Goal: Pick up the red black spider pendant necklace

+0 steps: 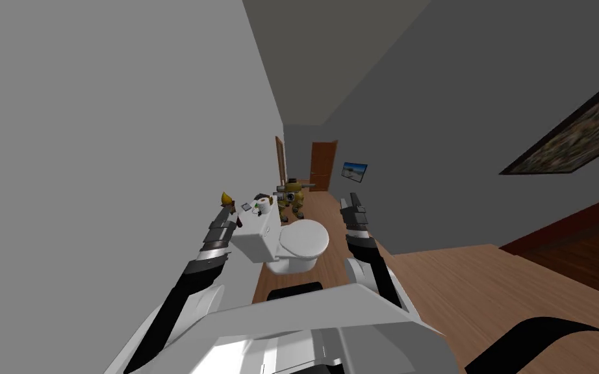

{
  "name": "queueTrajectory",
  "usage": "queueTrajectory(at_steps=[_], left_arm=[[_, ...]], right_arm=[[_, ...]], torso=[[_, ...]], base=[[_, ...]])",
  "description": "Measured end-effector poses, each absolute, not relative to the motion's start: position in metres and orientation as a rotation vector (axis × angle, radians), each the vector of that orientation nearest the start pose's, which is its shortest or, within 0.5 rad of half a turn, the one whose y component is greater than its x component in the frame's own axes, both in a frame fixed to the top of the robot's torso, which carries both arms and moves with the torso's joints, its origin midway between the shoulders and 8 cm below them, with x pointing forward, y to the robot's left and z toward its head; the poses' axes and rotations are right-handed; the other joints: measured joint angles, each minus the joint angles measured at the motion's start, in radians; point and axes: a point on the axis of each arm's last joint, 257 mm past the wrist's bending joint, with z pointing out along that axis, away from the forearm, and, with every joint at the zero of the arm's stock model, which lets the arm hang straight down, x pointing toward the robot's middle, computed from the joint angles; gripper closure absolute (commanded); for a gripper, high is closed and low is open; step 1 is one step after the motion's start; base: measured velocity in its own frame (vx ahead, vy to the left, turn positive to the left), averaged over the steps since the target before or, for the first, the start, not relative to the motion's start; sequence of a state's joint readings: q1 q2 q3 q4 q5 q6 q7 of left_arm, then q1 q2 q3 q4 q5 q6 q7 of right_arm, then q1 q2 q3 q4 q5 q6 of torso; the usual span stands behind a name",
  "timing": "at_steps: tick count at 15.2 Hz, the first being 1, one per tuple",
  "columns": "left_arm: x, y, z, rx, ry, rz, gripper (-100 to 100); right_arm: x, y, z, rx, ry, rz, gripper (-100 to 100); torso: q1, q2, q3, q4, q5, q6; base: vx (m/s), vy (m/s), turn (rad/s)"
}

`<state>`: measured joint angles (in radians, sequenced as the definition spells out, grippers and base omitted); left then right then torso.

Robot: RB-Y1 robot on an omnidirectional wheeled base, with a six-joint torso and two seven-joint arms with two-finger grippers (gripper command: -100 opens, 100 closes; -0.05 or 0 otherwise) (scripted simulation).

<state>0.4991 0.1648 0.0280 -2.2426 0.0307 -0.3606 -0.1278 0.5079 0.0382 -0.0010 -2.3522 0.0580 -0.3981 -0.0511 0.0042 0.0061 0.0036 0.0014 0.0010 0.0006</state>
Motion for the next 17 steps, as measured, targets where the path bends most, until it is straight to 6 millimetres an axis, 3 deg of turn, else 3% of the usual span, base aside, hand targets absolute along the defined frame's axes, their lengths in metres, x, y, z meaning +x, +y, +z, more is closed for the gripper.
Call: queueTrajectory(at_steps=[10,17], left_arm=[[0.397,0.291,-0.069,-0.735,1.053,-1.072,-100],[0.407,0.293,-0.107,-0.814,1.176,-1.032,-100]], right_arm=[[0.346,-0.279,0.035,0.701,0.622,1.296,0],[0.346,-0.279,0.035,0.701,0.622,1.296,0]], torso=[[0.0,-0.005,-0.003,-0.001,0.0,0.0],[0.001,-0.008,-0.005,-0.002,0.0,0.0]], base=[[-0.032,0.038,-0.118],[0.012,0.043,-0.097]])
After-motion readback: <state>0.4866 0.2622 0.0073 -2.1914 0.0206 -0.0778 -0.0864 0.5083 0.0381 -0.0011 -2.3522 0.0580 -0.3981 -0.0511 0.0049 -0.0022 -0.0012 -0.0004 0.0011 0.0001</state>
